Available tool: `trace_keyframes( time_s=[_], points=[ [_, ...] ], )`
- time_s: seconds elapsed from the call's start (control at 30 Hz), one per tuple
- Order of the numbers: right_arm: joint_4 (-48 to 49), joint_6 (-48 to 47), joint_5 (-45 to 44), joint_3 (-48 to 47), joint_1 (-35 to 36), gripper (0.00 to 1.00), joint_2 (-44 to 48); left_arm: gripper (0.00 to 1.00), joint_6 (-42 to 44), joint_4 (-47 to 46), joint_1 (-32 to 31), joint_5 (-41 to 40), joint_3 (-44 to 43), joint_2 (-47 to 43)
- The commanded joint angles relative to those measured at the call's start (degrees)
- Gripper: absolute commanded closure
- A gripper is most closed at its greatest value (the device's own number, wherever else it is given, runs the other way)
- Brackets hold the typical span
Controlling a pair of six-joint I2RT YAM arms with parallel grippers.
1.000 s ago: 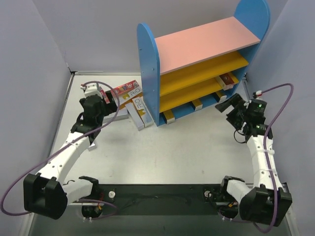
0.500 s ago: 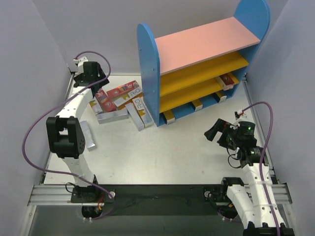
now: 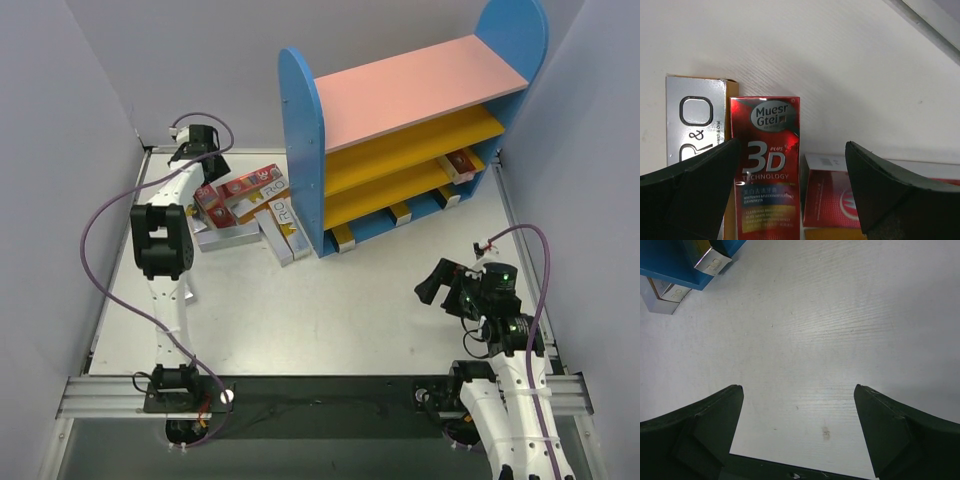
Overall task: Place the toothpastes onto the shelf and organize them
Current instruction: Pick up the toothpaste from the center of the board.
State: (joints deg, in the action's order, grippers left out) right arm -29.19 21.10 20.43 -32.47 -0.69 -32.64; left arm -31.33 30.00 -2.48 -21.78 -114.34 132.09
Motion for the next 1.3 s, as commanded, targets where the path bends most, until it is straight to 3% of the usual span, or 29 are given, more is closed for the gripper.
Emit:
trace_keyframes(
  time_s=[0.0,0.33,0.63,0.97,1.27],
  points=[
    [-1.7,-0.7,0.1,-0.5,0.3,0.0,-0.7,0.03,-1.2,5.4,1.2,-2.4,-7.2,3.6],
    [-1.7,-0.6,-0.6,-0.3,0.3,0.0,-2.2,0.03,-1.4,6.5,1.5,-6.7,-4.6,3.5],
    [-1.7,-0.6,-0.9,-0.1,0.3,0.01,-3.3,0.06,0.9,5.5,1.8,-4.9,-5.4,4.7],
    [-1.7,-0.7,-0.5,0.0,1.7,0.01,-3.6,0.2,1.0,9.0,2.1,-2.1,-10.7,9.9],
    [-1.0,-0.9,0.0,0.0,2.3,0.01,-3.1,0.41,0.7,11.4,2.1,-0.1,-10.7,8.0]
  ],
)
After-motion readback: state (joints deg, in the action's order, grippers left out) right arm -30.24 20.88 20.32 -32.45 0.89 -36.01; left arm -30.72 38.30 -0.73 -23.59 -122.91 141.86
